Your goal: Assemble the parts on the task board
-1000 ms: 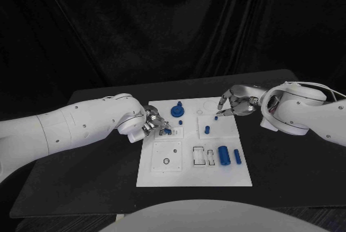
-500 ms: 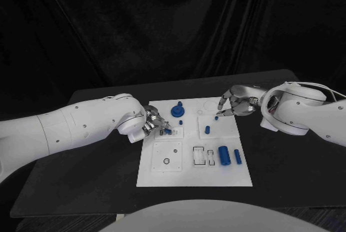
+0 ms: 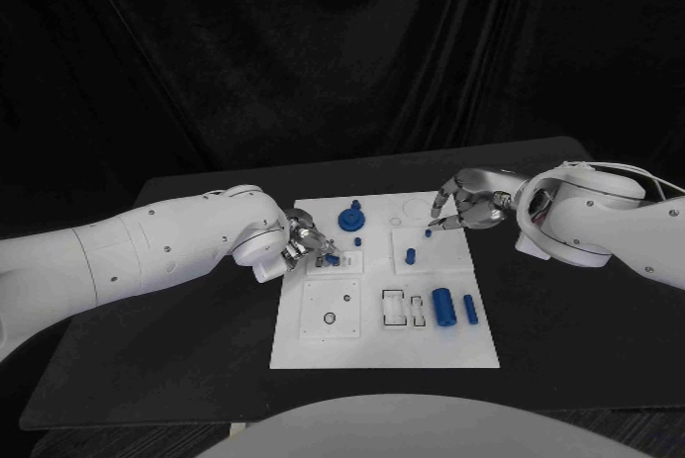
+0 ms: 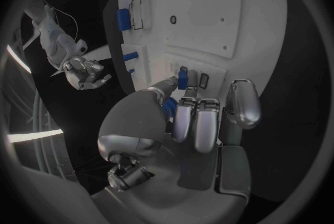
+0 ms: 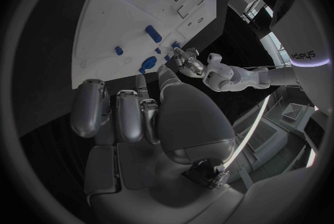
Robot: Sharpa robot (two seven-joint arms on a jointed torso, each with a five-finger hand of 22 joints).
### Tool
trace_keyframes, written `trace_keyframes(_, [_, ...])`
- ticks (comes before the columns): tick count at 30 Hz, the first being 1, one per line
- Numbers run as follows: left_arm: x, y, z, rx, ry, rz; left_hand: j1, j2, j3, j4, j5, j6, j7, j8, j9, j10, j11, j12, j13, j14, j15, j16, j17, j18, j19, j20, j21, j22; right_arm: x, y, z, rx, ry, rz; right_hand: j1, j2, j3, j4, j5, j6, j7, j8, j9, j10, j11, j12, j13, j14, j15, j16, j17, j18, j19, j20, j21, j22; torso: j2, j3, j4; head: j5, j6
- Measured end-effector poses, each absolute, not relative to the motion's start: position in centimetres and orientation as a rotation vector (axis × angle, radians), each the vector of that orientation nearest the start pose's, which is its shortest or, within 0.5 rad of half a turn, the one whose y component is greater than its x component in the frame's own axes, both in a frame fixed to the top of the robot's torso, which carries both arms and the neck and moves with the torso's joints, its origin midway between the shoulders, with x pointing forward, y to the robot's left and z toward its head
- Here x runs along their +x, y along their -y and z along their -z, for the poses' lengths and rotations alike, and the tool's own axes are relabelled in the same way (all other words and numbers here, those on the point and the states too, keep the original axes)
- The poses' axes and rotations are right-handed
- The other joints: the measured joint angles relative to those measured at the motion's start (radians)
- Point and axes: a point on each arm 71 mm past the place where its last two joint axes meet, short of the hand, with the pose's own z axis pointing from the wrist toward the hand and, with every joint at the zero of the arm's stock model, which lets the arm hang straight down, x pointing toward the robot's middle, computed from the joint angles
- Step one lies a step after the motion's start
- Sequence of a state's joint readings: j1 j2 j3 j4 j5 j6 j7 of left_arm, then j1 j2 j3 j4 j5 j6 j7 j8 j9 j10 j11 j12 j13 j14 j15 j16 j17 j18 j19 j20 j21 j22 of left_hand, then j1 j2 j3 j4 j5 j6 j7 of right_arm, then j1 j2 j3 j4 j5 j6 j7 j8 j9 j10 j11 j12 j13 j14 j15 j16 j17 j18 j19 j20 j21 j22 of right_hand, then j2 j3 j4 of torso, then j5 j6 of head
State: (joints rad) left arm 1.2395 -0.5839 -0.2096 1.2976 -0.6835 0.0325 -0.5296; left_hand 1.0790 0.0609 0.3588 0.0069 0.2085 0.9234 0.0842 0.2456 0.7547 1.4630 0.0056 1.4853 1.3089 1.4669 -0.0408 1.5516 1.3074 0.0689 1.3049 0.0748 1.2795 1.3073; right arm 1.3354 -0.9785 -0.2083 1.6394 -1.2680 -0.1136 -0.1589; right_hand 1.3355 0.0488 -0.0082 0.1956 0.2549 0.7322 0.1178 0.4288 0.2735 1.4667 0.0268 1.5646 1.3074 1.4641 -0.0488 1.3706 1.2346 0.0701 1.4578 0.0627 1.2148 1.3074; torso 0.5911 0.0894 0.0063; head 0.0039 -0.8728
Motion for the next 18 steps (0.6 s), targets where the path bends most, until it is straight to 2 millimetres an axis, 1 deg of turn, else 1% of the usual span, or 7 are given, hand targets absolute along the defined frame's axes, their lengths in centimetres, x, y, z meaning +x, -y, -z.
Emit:
trace_keyframes(1, [48.66, -15.39, 27.87, -0.509, -2.498, 0.519, 0.000, 0.000, -0.004, 0.004, -0.004, 0.000, 0.000, 0.000, 0.000, 0.003, 0.003, 0.000, 0.000, 0.000, 0.000, 0.000, 0.000, 0.000, 0.000, 0.000, 0.000, 0.000, 45.86, 23.65, 19.15, -0.094, -1.972, -0.603, 0.000, 0.000, 0.000, 0.000, 0.000, 0.000, 0.000, 0.000, 0.000, 0.000, 0.000, 0.000, 0.000, 0.000, 0.000, 0.000, 0.000, 0.000, 0.000, 0.000, 0.000, 0.000, 0.000, 0.0001, 0.0000, 0.000, 0.000])
trace_keyframes(4, [48.64, -15.39, 27.90, -0.508, -2.501, 0.518, 0.000, 0.000, -0.014, 0.014, -0.011, 0.000, 0.000, 0.000, 0.001, 0.003, 0.003, 0.000, 0.000, 0.000, 0.000, 0.000, 0.000, 0.000, 0.000, 0.000, 0.000, 0.000, 45.86, 23.65, 19.16, -0.095, -1.973, -0.603, 0.000, 0.000, 0.000, 0.000, 0.000, 0.000, 0.000, 0.000, 0.000, 0.000, 0.000, 0.000, 0.000, 0.000, 0.000, 0.000, 0.000, 0.000, 0.000, 0.000, 0.000, 0.000, 0.000, 0.0000, 0.0000, 0.000, 0.000])
trace_keyframes(7, [48.61, -15.39, 27.94, -0.507, -2.503, 0.517, -0.005, -0.005, -0.025, 0.020, -0.014, 0.000, 0.000, 0.013, 0.007, 0.003, 0.003, -0.003, 0.000, 0.000, 0.000, 0.000, 0.000, 0.000, 0.000, 0.000, 0.000, 0.000, 45.85, 23.65, 19.17, -0.095, -1.973, -0.603, 0.000, 0.000, 0.000, 0.000, 0.000, 0.000, 0.000, 0.000, 0.000, 0.000, 0.000, 0.000, 0.000, 0.000, 0.000, 0.000, 0.000, 0.000, 0.000, 0.000, 0.000, 0.000, 0.000, 0.0000, 0.0000, 0.000, 0.000])
trace_keyframes(12, [48.53, -15.45, 28.06, -0.505, -2.509, 0.514, -0.005, -0.005, -0.045, 0.031, -0.018, -0.005, -0.006, 0.033, 0.023, 0.003, 0.003, -0.003, 0.000, 0.000, 0.000, 0.000, 0.000, 0.000, -0.003, 0.003, -0.004, 0.000, 45.84, 23.67, 19.19, -0.094, -1.974, -0.603, 0.000, 0.000, 0.000, 0.000, 0.000, 0.000, 0.000, 0.000, 0.000, 0.000, 0.000, 0.000, 0.000, 0.000, 0.000, 0.000, -0.002, 0.000, 0.000, 0.000, -0.005, 0.000, 0.001, -0.0003, 0.0000, 0.000, 0.000])
trace_keyframes(14, [48.53, -15.49, 28.06, -0.506, -2.510, 0.513, -0.011, -0.011, -0.056, 0.036, -0.020, -0.010, -0.001, 0.043, 0.034, 0.003, 0.003, -0.003, 0.000, 0.000, 0.000, 0.000, 0.000, 0.000, -0.002, 0.003, -0.004, 0.000, 45.84, 23.68, 19.20, -0.094, -1.974, -0.602, 0.000, 0.000, 0.000, 0.000, 0.000, 0.000, 0.000, 0.000, 0.000, 0.000, 0.000, 0.000, 0.000, 0.000, 0.000, 0.000, -0.002, 0.000, 0.000, 0.000, -0.005, 0.000, 0.001, -0.0004, 0.0000, 0.000, 0.000])
trace_keyframes(18, [48.53, -15.52, 28.07, -0.505, -2.511, 0.512, -0.015, -0.015, -0.071, 0.051, -0.027, -0.026, 0.000, 0.050, 0.048, 0.003, 0.003, -0.011, 0.000, 0.000, 0.000, 0.000, 0.000, 0.000, -0.002, 0.002, -0.010, 0.000, 45.84, 23.71, 19.24, -0.093, -1.975, -0.601, 0.000, 0.000, 0.000, 0.000, 0.000, 0.000, 0.000, 0.000, 0.000, 0.000, 0.000, 0.000, 0.000, 0.000, 0.000, 0.000, -0.002, 0.000, 0.000, 0.000, -0.005, 0.000, 0.001, -0.0005, 0.0000, 0.000, 0.000])
